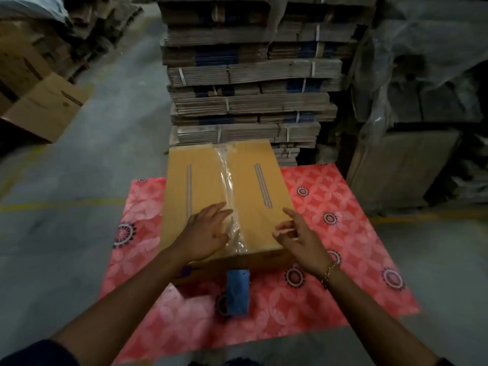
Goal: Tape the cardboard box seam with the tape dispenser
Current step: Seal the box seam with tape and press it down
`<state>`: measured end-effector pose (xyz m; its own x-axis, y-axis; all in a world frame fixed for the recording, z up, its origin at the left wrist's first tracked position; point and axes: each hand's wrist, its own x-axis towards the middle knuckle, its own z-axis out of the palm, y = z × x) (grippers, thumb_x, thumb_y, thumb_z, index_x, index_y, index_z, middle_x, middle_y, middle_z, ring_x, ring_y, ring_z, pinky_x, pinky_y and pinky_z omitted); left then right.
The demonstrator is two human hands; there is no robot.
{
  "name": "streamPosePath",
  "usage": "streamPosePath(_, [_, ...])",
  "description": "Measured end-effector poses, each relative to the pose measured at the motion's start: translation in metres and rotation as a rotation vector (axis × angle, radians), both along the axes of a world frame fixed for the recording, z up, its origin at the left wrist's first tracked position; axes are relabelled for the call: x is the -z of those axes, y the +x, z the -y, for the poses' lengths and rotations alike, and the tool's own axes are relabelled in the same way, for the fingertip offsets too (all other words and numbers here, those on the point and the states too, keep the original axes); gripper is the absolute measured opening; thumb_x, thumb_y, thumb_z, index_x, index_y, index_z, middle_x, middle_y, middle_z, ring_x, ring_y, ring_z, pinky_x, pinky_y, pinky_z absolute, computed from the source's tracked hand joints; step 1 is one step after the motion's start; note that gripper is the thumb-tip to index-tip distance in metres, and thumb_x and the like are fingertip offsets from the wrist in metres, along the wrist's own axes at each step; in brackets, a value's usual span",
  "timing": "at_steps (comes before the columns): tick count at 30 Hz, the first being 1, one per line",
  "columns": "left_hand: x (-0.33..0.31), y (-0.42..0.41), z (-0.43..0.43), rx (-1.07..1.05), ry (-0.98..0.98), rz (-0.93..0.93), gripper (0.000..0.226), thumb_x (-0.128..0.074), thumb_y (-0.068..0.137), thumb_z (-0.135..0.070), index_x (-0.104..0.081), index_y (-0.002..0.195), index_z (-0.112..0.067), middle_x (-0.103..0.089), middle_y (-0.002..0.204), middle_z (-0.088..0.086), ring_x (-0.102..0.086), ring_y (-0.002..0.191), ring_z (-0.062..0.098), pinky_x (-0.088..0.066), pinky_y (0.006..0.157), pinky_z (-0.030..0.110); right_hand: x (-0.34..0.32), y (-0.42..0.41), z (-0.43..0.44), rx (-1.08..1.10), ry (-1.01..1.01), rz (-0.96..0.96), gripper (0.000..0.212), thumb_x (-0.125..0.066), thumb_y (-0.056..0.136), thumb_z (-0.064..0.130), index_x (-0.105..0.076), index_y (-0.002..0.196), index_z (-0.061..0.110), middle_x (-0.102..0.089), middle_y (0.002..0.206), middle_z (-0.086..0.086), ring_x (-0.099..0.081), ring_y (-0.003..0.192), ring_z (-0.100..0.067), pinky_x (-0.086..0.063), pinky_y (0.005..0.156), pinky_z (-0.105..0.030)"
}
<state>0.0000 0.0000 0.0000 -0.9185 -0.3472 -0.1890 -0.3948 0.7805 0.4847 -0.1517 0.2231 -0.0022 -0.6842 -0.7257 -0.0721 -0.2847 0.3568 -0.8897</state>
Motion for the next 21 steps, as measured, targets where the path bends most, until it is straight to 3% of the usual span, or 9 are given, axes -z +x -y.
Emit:
streamPosePath(3, [0.021,0.009,0.009,0.128,-0.078,0.032,0.090,-0.041,0.070,-0.059,-0.029,0.156,-0.034,-0.014,0.170,-0.010,-0.012,0.157,0.014,-0.018,0.123,0.047,0.039,0.039,0.001,-0.001,0.091,0.059,0.072,-0.064,0.076,0.051,-0.035,0.140,0.034,-0.067,0.102,0.005,-0.068,0.092,-0.015,-0.055,0.087,-0.039])
streamPosePath(6, [0.048,0.009,0.011,0.369,-0.221,0.038,0.103,-0.051,0.067,-0.055,-0.015,0.161,-0.032,0.002,0.171,-0.008,0.002,0.157,0.013,-0.004,0.126,0.045,0.075,0.086,0.000,0.064,0.187,0.104,0.091,-0.072,0.079,0.045,-0.024,0.153,0.024,-0.064,0.106,0.014,-0.066,0.095,-0.008,-0.055,0.087,-0.033])
streamPosePath(9, [0.075,0.004,0.016,0.512,-0.341,0.014,0.112,-0.062,0.069,-0.055,-0.006,0.162,-0.028,0.009,0.170,-0.002,0.010,0.156,0.017,-0.001,0.122,0.046,0.096,0.118,0.005,0.167,0.245,0.119,0.115,-0.066,0.068,0.068,-0.011,0.157,0.021,-0.059,0.132,0.004,-0.062,0.114,-0.017,-0.054,0.092,-0.038])
streamPosePath(11, [0.091,0.006,0.017,0.538,-0.416,0.010,0.115,-0.063,0.070,-0.054,-0.001,0.162,-0.027,0.007,0.171,0.001,0.007,0.157,0.021,-0.006,0.124,0.051,0.107,0.137,0.011,0.208,0.256,0.145,0.122,-0.063,0.064,0.079,-0.010,0.157,0.020,-0.046,0.150,0.000,-0.054,0.129,-0.021,-0.051,0.099,-0.041])
streamPosePath(13, [0.097,0.010,0.015,0.518,-0.470,-0.036,0.113,-0.062,0.068,-0.050,-0.004,0.162,-0.026,0.000,0.172,0.002,-0.001,0.159,0.022,-0.015,0.124,0.054,0.116,0.148,0.019,0.264,0.287,0.159,0.130,-0.063,0.056,0.086,-0.009,0.156,0.022,-0.041,0.155,-0.002,-0.049,0.134,-0.024,-0.049,0.101,-0.044])
streamPosePath(15, [0.098,0.010,0.013,0.495,-0.484,-0.081,0.110,-0.061,0.068,-0.046,-0.008,0.162,-0.025,-0.005,0.172,0.003,-0.007,0.159,0.022,-0.020,0.124,0.054,0.125,0.151,0.026,0.321,0.296,0.191,0.130,-0.070,0.055,0.079,-0.008,0.155,0.025,-0.046,0.151,-0.004,-0.052,0.131,-0.026,-0.052,0.097,-0.046])
streamPosePath(18, [0.098,0.013,0.013,0.479,-0.493,-0.112,0.102,-0.059,0.073,-0.040,-0.011,0.162,-0.025,-0.010,0.172,0.003,-0.009,0.159,0.021,-0.022,0.123,0.054,0.120,0.151,0.035,0.326,0.299,0.252,0.115,-0.077,0.064,0.053,-0.007,0.153,0.033,-0.061,0.135,-0.004,-0.065,0.110,-0.023,-0.058,0.085,-0.042])
streamPosePath(21, [0.099,0.016,0.015,0.484,-0.488,-0.108,0.099,-0.057,0.077,-0.043,-0.009,0.162,-0.026,-0.007,0.173,0.002,-0.007,0.159,0.021,-0.018,0.124,0.053,0.108,0.158,0.028,0.317,0.280,0.270,0.100,-0.078,0.069,0.039,-0.019,0.150,0.033,-0.062,0.132,0.000,-0.064,0.106,-0.018,-0.056,0.080,-0.033])
